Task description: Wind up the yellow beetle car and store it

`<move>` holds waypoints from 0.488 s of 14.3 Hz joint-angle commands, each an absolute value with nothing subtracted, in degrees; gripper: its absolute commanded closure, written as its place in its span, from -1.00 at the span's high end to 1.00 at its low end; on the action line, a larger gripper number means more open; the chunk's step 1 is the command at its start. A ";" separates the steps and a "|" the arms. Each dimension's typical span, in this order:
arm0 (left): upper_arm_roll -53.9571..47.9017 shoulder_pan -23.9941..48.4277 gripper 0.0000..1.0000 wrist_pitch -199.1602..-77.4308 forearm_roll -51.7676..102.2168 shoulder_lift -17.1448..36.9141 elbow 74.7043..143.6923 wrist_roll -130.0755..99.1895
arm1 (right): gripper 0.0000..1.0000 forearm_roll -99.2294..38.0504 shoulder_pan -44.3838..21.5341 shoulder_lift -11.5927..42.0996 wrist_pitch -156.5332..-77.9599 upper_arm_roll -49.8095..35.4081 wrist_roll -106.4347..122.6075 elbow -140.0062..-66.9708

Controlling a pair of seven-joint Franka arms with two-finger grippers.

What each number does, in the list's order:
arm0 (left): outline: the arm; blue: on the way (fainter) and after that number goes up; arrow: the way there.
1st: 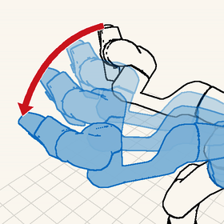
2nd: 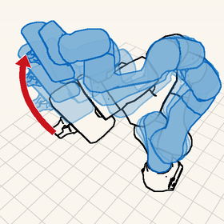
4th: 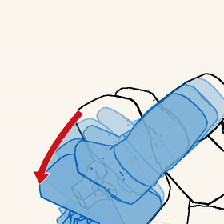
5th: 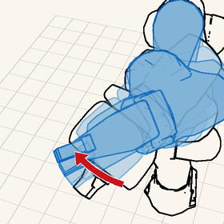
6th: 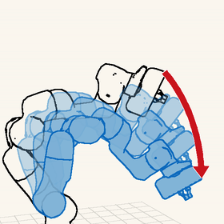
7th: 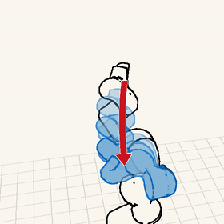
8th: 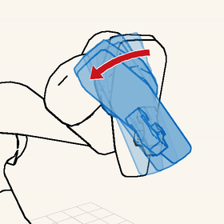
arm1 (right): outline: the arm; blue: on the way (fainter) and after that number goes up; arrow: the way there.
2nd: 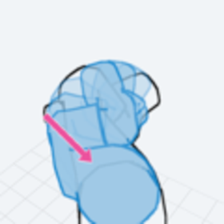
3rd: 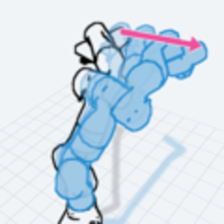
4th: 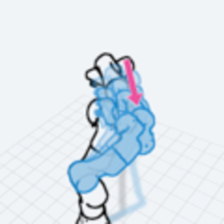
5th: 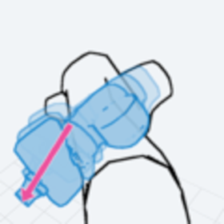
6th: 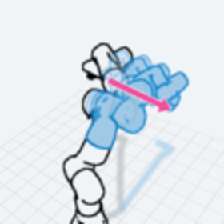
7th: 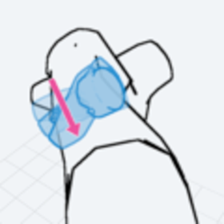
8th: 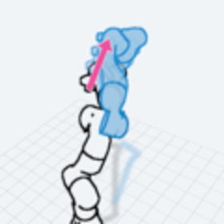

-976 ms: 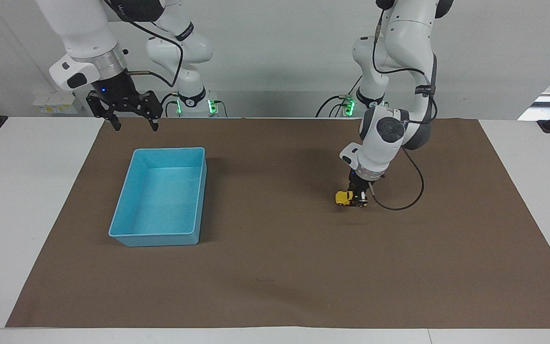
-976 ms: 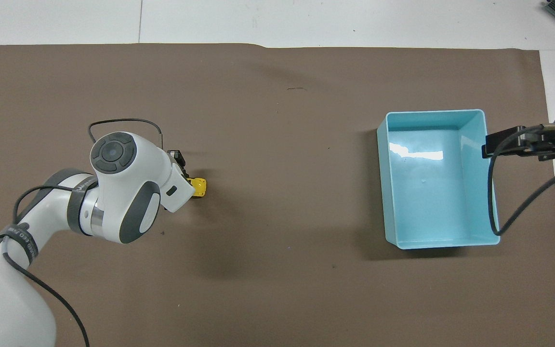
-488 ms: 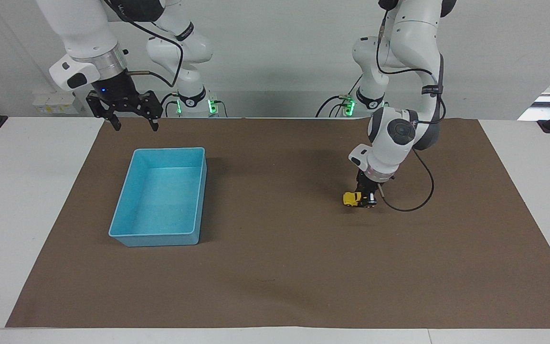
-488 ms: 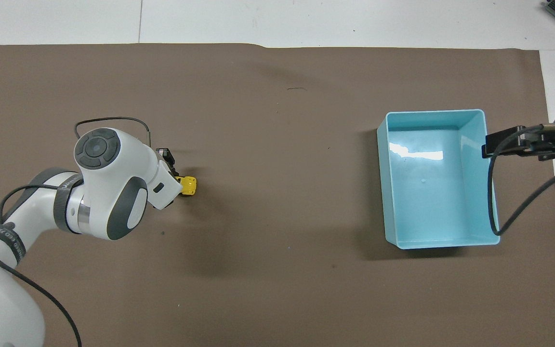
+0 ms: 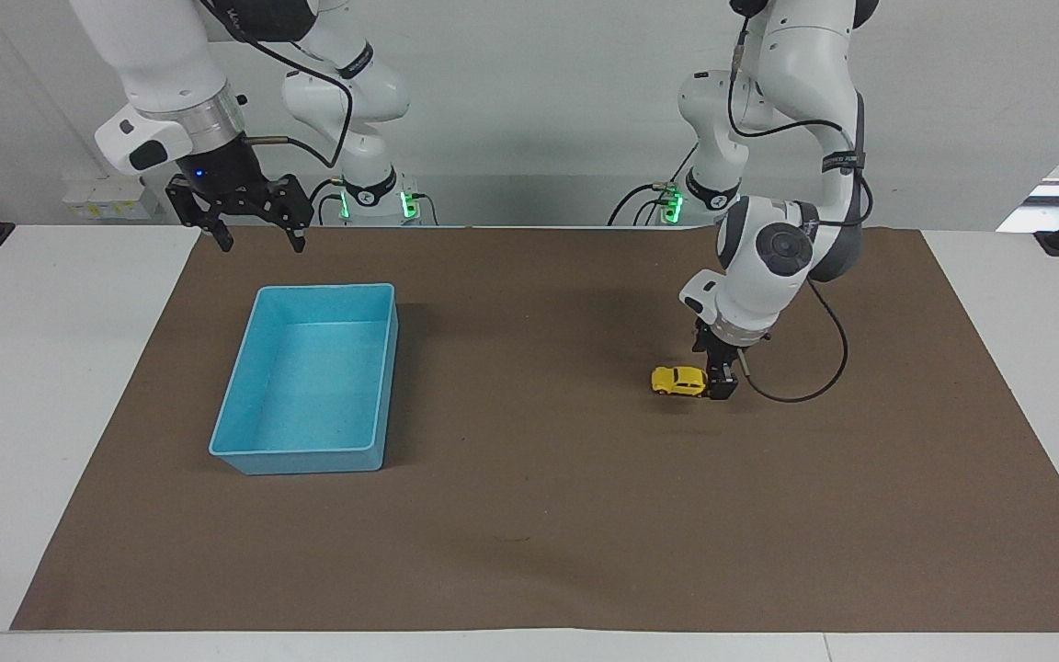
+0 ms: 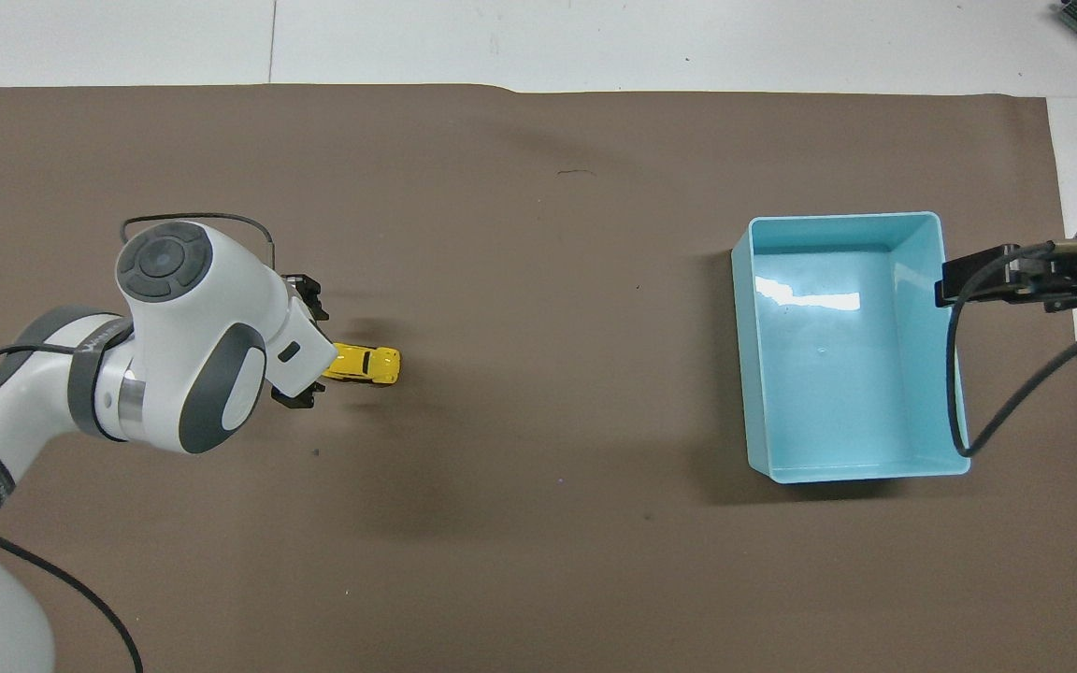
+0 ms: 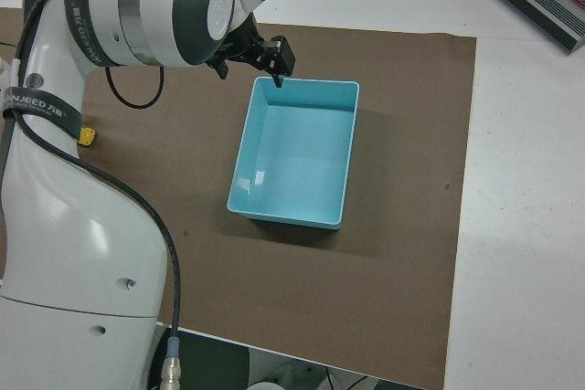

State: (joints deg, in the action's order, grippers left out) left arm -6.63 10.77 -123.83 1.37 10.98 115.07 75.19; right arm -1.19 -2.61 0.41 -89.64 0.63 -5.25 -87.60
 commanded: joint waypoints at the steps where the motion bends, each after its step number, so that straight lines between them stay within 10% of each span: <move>1: -7.12 8.01 1.00 -121.47 0.35 7.04 114.96 68.08 | 1.00 -2.90 -2.11 -0.35 -89.74 0.53 -5.54 -88.42; 7: -6.15 2.74 1.00 -119.27 0.35 4.39 111.63 48.21 | 1.00 -2.99 -2.20 -0.09 -93.67 0.35 -5.36 -88.42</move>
